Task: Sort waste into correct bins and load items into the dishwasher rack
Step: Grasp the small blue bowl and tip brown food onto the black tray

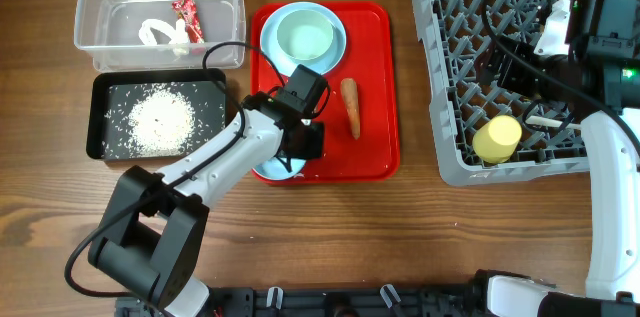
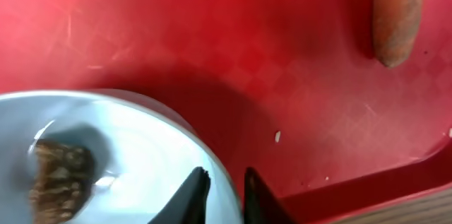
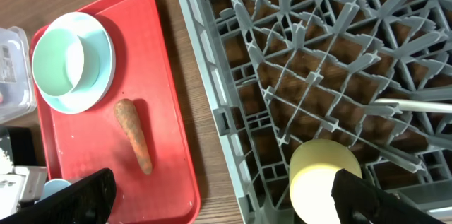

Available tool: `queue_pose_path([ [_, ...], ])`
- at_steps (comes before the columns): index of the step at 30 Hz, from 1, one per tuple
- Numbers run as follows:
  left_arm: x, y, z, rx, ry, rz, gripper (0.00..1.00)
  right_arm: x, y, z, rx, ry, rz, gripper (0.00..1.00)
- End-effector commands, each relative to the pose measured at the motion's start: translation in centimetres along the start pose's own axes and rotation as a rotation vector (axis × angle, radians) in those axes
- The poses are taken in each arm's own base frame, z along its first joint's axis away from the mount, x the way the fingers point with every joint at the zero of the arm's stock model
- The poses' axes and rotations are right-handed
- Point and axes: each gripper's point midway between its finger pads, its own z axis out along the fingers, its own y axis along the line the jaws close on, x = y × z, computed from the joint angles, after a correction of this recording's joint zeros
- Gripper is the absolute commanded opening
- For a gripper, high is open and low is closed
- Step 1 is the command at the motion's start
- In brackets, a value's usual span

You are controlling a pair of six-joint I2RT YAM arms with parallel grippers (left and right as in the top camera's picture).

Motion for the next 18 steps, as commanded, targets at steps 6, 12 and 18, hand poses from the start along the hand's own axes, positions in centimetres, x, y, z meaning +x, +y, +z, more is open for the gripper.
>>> queue_pose_path([
  [6, 0.4, 0.3, 1.1, -0.005, -0.013, -0.005, 0.04, 0.1, -0.3, 0.0, 0.013, -0.001, -0.008, 1.00],
  [12, -0.9, -2.0, -2.1, 0.113, -0.029, -0.008, 0.04, 0.1, -0.3, 0.0, 0.014, -0.001, -0.011, 1.00],
  [18, -3.9, -0.5, -11.7, 0.260, -0.187, -0.031, 0.04, 0.1, -0.3, 0.0, 0.013, -0.003, -0.012, 1.00],
])
